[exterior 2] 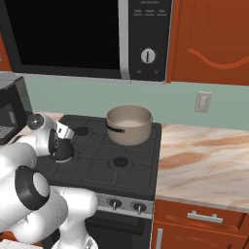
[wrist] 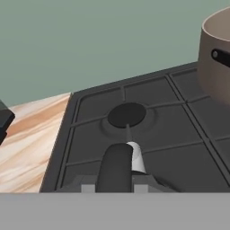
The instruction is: Pick the kettle from the counter and place it on a stove burner. Then turn the burner on.
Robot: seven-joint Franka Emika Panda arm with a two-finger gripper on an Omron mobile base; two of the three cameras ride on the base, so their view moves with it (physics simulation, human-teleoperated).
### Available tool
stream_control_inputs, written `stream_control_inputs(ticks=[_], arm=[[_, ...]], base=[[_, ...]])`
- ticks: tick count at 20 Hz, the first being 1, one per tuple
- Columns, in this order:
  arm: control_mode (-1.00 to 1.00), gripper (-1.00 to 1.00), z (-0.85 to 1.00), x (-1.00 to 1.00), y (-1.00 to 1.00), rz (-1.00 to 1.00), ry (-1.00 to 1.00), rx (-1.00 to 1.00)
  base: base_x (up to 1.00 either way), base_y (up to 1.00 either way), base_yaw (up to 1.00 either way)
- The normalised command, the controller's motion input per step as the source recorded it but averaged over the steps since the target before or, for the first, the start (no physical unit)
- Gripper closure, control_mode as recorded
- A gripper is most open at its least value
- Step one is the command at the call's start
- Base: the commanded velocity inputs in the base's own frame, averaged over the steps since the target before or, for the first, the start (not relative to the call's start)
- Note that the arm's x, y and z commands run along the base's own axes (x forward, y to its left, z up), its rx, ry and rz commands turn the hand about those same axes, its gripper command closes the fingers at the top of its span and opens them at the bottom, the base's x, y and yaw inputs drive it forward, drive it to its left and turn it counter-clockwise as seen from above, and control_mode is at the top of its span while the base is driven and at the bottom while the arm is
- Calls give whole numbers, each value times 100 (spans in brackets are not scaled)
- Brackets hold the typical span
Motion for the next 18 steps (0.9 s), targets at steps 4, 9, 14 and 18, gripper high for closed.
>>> stream_control_inputs(ticks=[4, 9, 14, 18], arm=[[-100, 100, -1, 8, 0, 0, -1, 0], [-100, 100, 0, 5, 0, 0, 0, 0], [-100, 100, 0, 0, 0, 0, 0, 0], [-100, -100, 0, 0, 0, 0, 0, 0]], base=[[0, 0, 0], [0, 0, 0], [0, 0, 0], [0, 0, 0]])
